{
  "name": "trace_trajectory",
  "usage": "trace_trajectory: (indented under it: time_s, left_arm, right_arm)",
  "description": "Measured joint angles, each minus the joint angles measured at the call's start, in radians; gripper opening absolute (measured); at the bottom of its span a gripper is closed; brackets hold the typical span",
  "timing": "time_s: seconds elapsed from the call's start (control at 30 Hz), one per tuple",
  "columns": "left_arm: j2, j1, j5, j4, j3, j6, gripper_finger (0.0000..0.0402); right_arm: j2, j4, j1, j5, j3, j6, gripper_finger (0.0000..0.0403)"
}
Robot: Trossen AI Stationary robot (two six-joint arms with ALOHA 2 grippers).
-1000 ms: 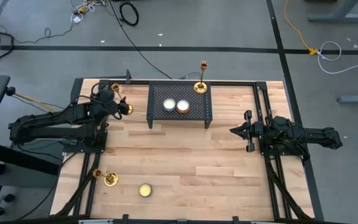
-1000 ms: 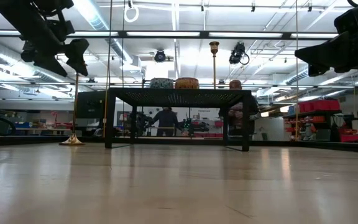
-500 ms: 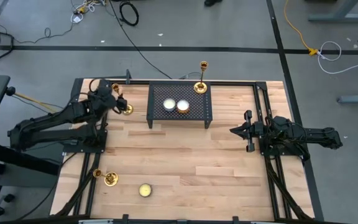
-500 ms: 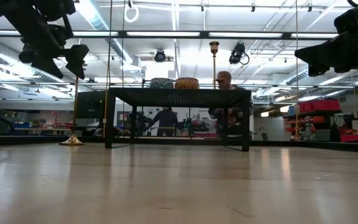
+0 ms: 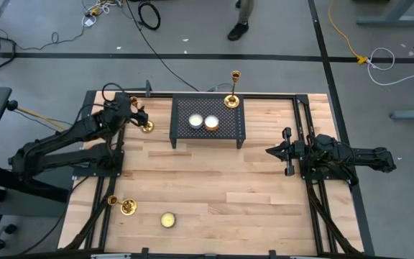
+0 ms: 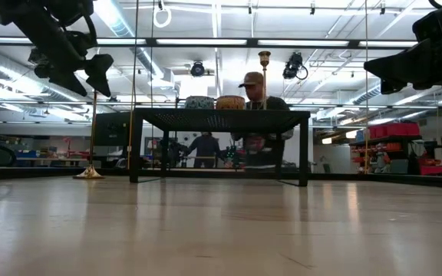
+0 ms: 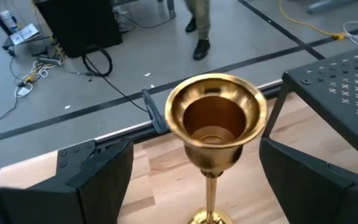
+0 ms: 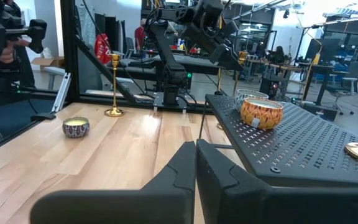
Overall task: Pick & Place candle stick holders
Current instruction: Put the top gold candle holder on the shelf
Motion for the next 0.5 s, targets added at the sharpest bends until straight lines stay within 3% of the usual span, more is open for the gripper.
trace_trajectory:
  time_s: [0.5]
  left_arm:
    - [0.0, 0.012, 0.033, 0.005, 0.0, 0.024, 0.0231]
  right_arm:
    - [0.0, 0.0, 0.0, 0.0, 0.0, 0.0, 0.0013]
